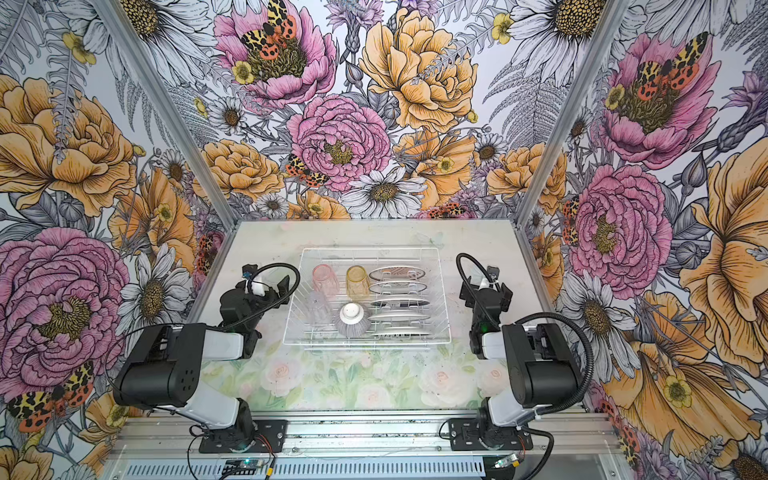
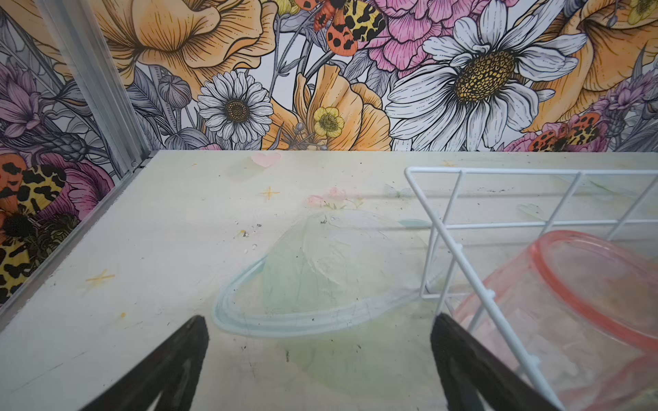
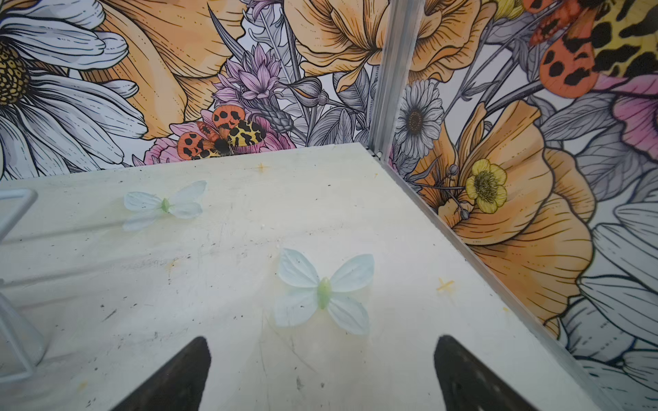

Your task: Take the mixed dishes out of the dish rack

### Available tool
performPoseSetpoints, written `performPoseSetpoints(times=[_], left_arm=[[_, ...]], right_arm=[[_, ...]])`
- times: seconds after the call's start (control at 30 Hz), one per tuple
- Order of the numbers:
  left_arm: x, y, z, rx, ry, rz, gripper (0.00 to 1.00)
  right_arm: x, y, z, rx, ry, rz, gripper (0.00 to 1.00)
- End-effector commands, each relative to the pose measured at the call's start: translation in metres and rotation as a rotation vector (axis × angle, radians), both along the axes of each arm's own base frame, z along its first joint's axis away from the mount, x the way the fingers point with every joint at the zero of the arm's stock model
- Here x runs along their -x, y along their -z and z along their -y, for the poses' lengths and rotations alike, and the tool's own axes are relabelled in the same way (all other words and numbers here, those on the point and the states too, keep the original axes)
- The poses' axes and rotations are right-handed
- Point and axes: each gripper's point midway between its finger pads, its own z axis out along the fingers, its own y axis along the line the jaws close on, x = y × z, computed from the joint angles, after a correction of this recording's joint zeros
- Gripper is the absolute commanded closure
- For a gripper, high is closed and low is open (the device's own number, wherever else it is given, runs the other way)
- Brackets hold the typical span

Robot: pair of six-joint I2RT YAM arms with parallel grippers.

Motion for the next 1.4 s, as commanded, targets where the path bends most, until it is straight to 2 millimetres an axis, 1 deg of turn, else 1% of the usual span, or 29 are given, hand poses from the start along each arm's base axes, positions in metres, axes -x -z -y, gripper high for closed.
performPoseSetpoints(times=[0.0,0.3,0.5,0.77,0.87,0.93,1.0,1.07,1.1,1.17,1.23,1.27,1.33,1.37], left_arm=[[-0.003,-0.006,0.001,-0.005,0.018,0.021,0.01],[-0.002,-0.006,0.001,-0.005,0.017,0.019,0.01],[-0.002,-0.005,0.001,-0.005,0.019,0.017,0.01],[-0.003,-0.005,0.001,-0.002,0.022,0.016,0.01],[-0.003,-0.006,0.001,0.013,0.041,0.01,0.1],[-0.004,-0.01,0.002,0.012,0.05,0.009,0.16],[-0.005,-0.019,0.002,0.018,0.05,-0.003,0.19],[-0.005,-0.039,0.005,-0.009,0.041,-0.032,0.2],[-0.003,-0.052,0.01,-0.023,0.042,-0.018,0.19],[0.0,-0.088,0.021,0.011,0.05,0.038,0.18],[0.0,-0.119,0.037,0.04,0.068,0.065,0.19],[0.0,-0.132,0.045,0.041,0.083,0.079,0.19],[-0.004,-0.154,0.071,0.041,0.14,0.085,0.2],[-0.005,-0.161,0.083,0.032,0.166,0.084,0.2]], right_arm=[[-0.006,-0.011,-0.001,0.01,-0.009,0.037,0.01],[-0.006,-0.011,-0.001,0.009,-0.008,0.037,0.01],[-0.008,-0.01,-0.006,0.012,-0.036,0.026,0.01],[-0.009,-0.01,-0.006,0.012,-0.036,0.027,0.0],[-0.009,-0.011,-0.006,0.009,-0.041,0.029,0.01],[-0.009,-0.01,-0.006,0.003,-0.046,0.029,0.02],[-0.009,-0.011,-0.006,0.0,-0.049,0.032,0.02],[-0.008,-0.01,-0.006,-0.002,-0.051,0.033,0.03],[-0.008,-0.01,-0.006,-0.004,-0.051,0.033,0.03],[-0.008,-0.011,-0.006,-0.004,-0.052,0.037,0.05],[-0.01,-0.016,-0.004,-0.016,-0.045,0.019,0.08],[-0.011,-0.02,-0.004,-0.021,-0.051,0.006,0.09],[-0.011,-0.032,-0.004,-0.02,-0.056,-0.009,0.1],[-0.009,-0.037,-0.005,-0.02,-0.06,-0.008,0.1]])
